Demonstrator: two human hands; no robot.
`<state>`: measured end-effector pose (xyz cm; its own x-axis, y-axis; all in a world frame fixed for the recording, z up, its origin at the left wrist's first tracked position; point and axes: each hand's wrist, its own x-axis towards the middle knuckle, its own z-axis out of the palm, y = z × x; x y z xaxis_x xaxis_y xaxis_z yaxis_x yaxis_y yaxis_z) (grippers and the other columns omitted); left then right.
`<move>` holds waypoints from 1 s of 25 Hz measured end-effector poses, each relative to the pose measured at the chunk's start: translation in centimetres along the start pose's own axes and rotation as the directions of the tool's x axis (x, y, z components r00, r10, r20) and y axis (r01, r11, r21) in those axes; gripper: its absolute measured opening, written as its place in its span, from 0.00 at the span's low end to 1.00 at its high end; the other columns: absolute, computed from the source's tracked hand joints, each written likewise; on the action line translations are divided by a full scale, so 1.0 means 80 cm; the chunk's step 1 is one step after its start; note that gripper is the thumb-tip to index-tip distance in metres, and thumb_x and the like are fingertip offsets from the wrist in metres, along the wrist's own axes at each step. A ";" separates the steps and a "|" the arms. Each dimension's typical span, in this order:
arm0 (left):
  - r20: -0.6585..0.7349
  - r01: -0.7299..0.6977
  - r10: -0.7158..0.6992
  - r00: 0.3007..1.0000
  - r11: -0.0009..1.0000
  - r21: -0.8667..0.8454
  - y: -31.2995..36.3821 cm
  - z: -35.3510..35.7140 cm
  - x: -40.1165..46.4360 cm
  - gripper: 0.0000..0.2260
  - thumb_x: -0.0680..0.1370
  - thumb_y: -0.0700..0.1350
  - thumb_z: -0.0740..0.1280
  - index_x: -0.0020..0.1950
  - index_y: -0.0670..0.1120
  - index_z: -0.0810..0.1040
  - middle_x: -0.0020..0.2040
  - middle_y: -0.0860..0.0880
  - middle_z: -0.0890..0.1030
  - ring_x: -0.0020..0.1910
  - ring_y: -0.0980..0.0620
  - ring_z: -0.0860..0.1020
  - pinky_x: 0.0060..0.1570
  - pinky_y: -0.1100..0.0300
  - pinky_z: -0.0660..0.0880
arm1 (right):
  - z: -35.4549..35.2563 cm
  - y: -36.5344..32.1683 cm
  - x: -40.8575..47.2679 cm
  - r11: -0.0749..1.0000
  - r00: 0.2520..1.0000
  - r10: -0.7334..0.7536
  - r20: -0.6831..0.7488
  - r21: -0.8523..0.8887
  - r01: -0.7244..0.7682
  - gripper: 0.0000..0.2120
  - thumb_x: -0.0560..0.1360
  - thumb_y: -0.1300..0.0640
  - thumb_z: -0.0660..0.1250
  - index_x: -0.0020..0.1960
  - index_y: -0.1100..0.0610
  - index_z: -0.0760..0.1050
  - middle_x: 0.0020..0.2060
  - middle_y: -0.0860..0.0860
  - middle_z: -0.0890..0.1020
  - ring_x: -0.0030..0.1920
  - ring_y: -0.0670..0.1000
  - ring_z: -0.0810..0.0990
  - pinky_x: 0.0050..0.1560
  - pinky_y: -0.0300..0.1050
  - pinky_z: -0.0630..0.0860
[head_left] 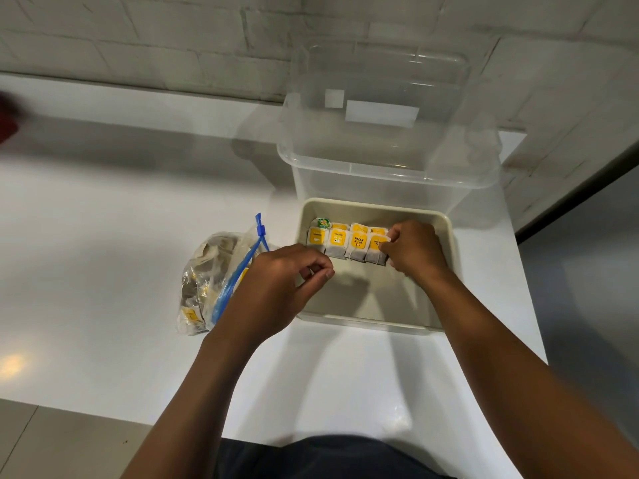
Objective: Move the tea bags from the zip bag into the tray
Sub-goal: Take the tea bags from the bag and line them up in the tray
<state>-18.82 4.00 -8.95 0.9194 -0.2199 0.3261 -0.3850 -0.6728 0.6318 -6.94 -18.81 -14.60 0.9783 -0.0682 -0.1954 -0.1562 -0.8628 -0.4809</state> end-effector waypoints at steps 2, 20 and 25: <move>0.001 0.003 -0.003 1.000 1.000 0.009 0.000 0.001 0.001 0.02 0.77 0.44 0.72 0.48 0.47 0.83 0.42 0.54 0.83 0.39 0.58 0.79 0.42 0.65 0.76 | 0.000 0.003 0.003 1.000 1.000 -0.001 -0.017 -0.019 0.001 0.05 0.72 0.55 0.73 0.44 0.56 0.81 0.38 0.57 0.85 0.40 0.59 0.85 0.45 0.53 0.83; -0.030 0.071 -0.069 0.997 0.997 0.040 0.005 -0.023 -0.015 0.02 0.77 0.43 0.72 0.46 0.50 0.82 0.39 0.57 0.80 0.38 0.57 0.77 0.42 0.65 0.74 | -0.026 -0.027 -0.039 0.989 0.974 -0.086 -0.208 -0.140 0.057 0.11 0.76 0.52 0.64 0.38 0.56 0.77 0.33 0.52 0.80 0.36 0.56 0.77 0.36 0.42 0.71; -0.120 0.217 -0.201 0.972 0.966 0.138 -0.006 -0.047 -0.039 0.01 0.76 0.43 0.71 0.46 0.49 0.82 0.38 0.57 0.81 0.35 0.62 0.76 0.40 0.75 0.68 | -0.025 -0.118 -0.129 0.890 0.914 -0.396 -0.084 0.210 0.405 0.06 0.75 0.56 0.68 0.41 0.54 0.82 0.32 0.47 0.83 0.34 0.48 0.82 0.40 0.44 0.78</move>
<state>-21.81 7.63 -7.61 0.9617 0.0066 0.2742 -0.1611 -0.7953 0.5843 -15.28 -10.95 -6.32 0.9679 0.2368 0.0837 0.2283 -0.6901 -0.6868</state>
